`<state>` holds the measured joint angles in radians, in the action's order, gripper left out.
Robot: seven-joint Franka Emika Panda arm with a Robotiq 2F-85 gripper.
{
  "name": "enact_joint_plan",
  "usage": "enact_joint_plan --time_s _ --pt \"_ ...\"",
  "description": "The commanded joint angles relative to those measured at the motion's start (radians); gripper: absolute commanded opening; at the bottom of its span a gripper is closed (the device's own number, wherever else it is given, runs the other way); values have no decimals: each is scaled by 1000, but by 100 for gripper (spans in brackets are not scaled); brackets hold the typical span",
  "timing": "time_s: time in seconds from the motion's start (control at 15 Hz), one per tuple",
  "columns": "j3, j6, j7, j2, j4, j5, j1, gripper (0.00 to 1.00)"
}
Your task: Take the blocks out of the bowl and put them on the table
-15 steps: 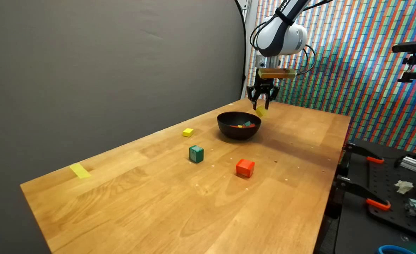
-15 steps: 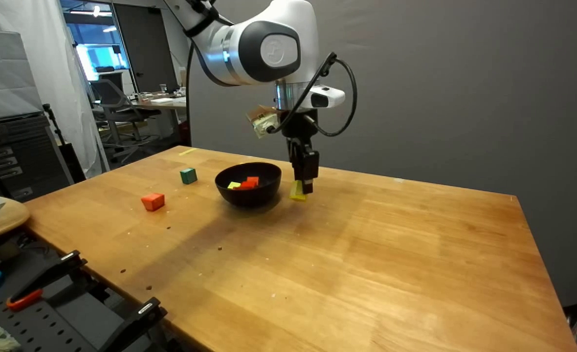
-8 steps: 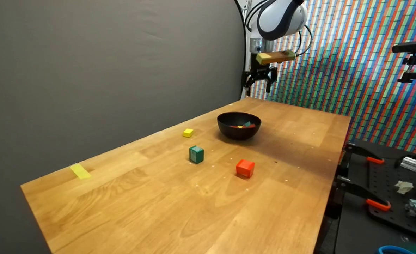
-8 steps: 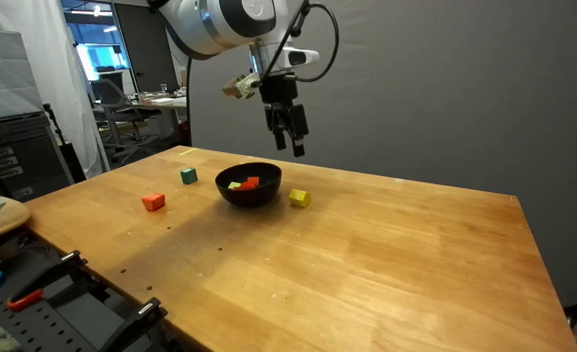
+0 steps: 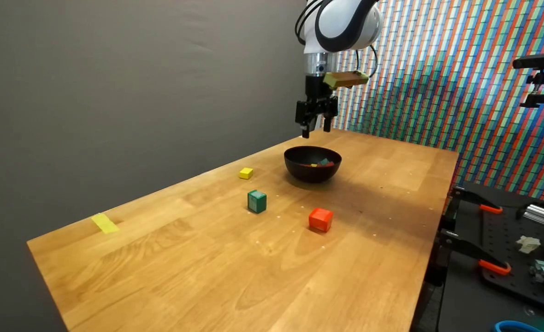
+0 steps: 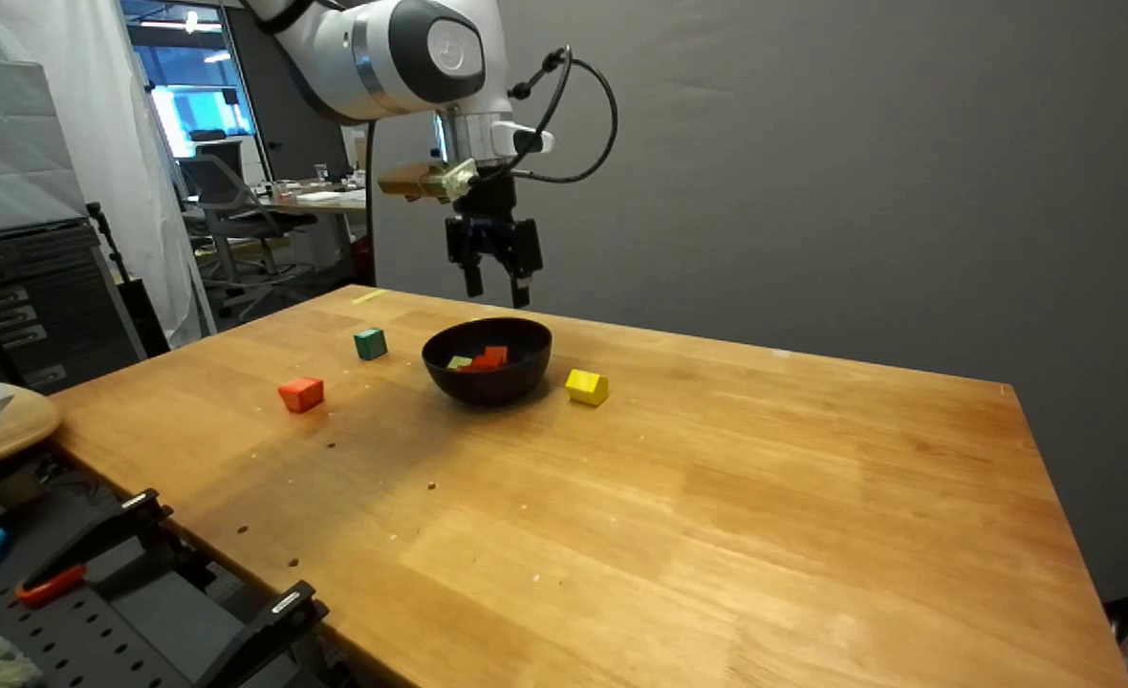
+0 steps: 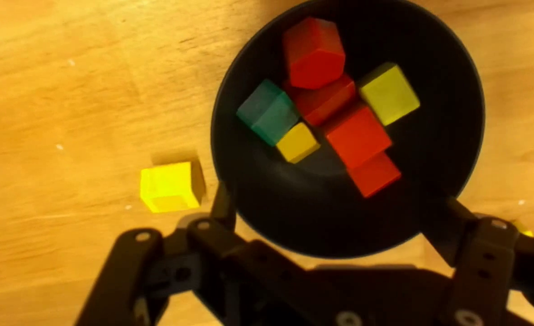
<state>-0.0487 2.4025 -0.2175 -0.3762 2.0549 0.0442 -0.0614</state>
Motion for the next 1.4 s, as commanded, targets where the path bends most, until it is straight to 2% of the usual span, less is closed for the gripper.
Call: enact_joint_plan --time_s 0.0,0.33,0.67,0.8,1.0,1.33 --pt "46 -77 210 -125 -124 -24 53 100" --pt "96 -162 480 -213 -211 -26 120 100" --pt "126 -247 619 -250 -275 -23 146 99" --pt "128 -250 621 -241 -273 -16 135 100" --pt "98 -189 535 -236 -258 34 84 100" --pt "89 -182 476 -267 -271 91 51 100"
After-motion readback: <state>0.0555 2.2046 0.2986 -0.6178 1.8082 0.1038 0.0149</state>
